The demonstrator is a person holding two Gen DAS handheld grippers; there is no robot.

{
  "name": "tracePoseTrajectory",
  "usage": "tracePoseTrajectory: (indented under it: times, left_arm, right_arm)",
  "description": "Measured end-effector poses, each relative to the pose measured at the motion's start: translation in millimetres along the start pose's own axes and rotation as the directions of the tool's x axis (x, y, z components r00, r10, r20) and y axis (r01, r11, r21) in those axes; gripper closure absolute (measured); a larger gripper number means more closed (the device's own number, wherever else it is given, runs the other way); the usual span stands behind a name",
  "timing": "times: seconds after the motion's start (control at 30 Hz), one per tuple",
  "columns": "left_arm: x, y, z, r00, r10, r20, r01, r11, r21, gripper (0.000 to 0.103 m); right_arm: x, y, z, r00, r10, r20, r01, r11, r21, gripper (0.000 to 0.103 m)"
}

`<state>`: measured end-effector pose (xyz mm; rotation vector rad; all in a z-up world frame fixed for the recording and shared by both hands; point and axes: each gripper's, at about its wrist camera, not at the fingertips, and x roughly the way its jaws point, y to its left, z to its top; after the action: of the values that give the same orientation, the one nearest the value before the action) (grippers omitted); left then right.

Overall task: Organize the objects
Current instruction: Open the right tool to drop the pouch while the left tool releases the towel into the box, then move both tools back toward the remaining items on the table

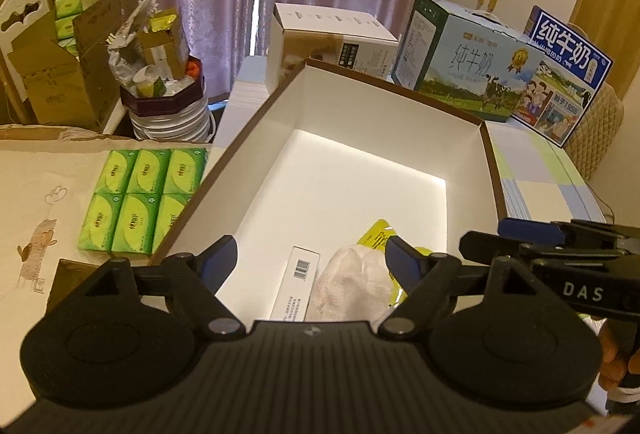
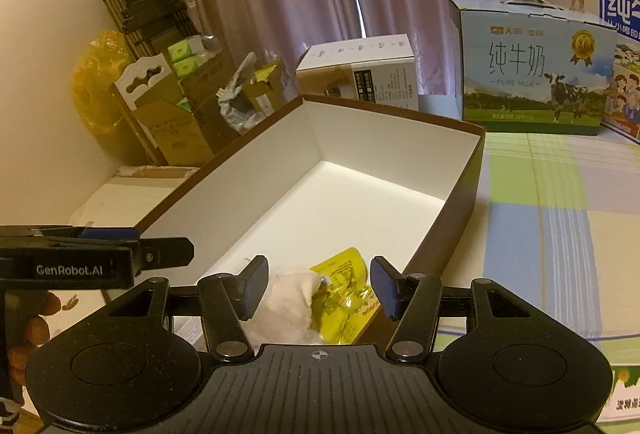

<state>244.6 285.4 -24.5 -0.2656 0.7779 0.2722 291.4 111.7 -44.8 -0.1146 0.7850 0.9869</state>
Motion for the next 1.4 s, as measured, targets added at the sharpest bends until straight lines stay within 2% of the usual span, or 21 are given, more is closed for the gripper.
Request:
tracePoseTrajectory:
  times: [0.63, 1.1, 1.4]
  left_arm:
    - [-56.5, -38.5, -31.6, 0.999, -0.02, 0.029, 0.02, 1.0, 0.002, 0.025]
    - [-88.3, -103.3, -70.9, 0.997, -0.076, 0.017, 0.075, 0.996, 0.044, 0.025]
    - [-92.0, -150.3, -92.4, 0.993, -0.118, -0.009, 0.119, 0.991, 0.065, 0.025]
  right_arm:
    - [-79.8, -5.6, -33.4, 0.999, 0.046, 0.025, -0.046, 0.999, 0.018, 0.046]
    - [-144.9, -48.2, -73.2, 0.999, 0.047, 0.003, -0.047, 0.998, 0.047, 0.045]
    - [-175.9, -85.4, -94.6, 0.999, 0.029, -0.017, -0.027, 0.997, 0.069, 0.045]
